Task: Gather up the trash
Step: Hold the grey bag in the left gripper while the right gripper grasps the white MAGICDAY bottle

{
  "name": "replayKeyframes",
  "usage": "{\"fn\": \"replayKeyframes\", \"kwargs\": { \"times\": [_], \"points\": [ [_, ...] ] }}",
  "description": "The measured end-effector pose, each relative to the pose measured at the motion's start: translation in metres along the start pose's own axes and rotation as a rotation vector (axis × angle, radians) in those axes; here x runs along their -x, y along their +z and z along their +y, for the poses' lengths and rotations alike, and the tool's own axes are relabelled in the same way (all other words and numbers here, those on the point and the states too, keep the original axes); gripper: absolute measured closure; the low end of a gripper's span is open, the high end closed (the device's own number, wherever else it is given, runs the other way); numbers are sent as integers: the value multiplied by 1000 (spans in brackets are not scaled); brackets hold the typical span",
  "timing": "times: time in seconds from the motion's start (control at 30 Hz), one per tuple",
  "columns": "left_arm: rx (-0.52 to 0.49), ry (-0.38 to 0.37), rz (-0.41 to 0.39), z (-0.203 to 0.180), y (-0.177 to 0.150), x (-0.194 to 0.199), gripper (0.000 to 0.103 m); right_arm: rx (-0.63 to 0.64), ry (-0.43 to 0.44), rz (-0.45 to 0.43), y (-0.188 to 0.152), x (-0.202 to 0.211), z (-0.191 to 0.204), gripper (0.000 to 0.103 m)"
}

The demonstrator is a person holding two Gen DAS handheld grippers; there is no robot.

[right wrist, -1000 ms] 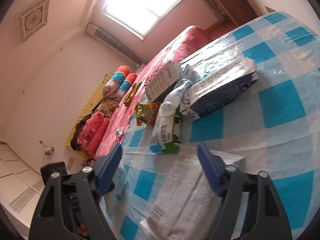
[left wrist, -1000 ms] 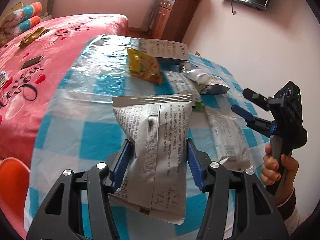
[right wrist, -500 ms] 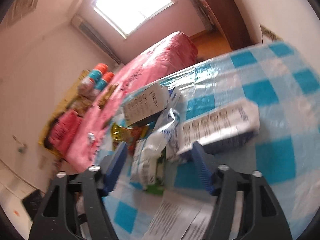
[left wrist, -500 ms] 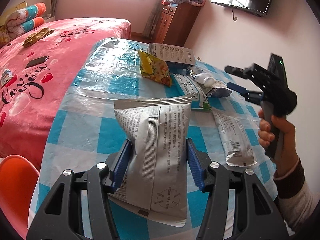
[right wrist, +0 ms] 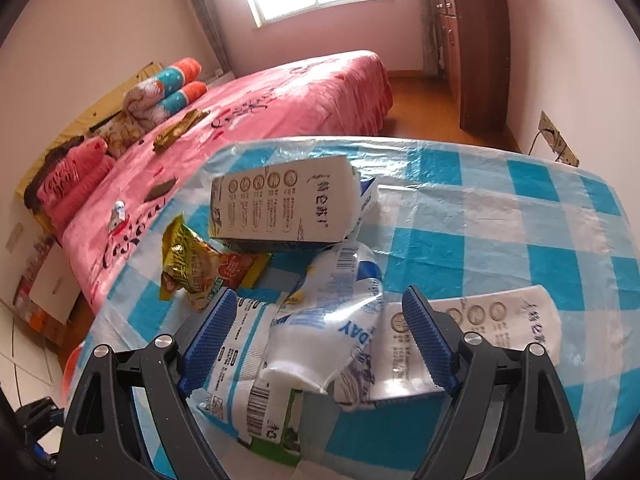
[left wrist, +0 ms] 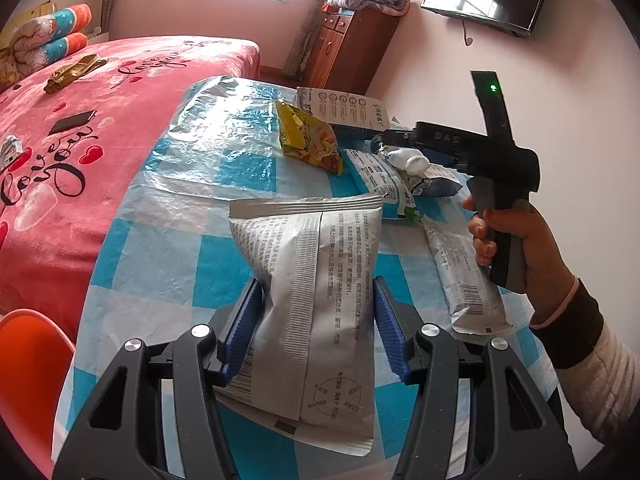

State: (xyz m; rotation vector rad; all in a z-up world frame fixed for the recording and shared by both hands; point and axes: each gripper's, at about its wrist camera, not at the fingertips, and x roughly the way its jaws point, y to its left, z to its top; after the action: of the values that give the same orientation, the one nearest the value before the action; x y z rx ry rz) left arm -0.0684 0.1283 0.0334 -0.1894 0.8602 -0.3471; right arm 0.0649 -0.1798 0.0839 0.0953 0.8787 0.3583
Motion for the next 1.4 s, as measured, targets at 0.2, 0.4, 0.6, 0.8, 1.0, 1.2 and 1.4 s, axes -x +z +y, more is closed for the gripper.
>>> {"fn": "replayKeyframes", "kwargs": {
  "times": [0.2,0.4,0.6,0.8,1.0,1.2,1.4],
  "points": [
    [-2,12,30,-4,-1,-12,35,39,-43,-6,-4,2,7,50],
    [-11,71,58,-3,-5,-20,33,43,-40,10,-5,3,6,52],
    [-61,95,80,-14,-10,-23,22,126,-53,28,-8,-3,25,25],
    [-146,154,88,-28,-17,-29,18,165,-87,14,-12,-1,32,38],
    [-182,235,100,-37,-17,-37,18,173,-84,11,-18,4,32,38],
    [-155,258,83,-34,-14,-37,26,153,-71,-10,-28,23,32,38],
    [-108,240,65,-27,-14,-32,32,103,-44,-29,-45,48,31,38]
  ]
}}
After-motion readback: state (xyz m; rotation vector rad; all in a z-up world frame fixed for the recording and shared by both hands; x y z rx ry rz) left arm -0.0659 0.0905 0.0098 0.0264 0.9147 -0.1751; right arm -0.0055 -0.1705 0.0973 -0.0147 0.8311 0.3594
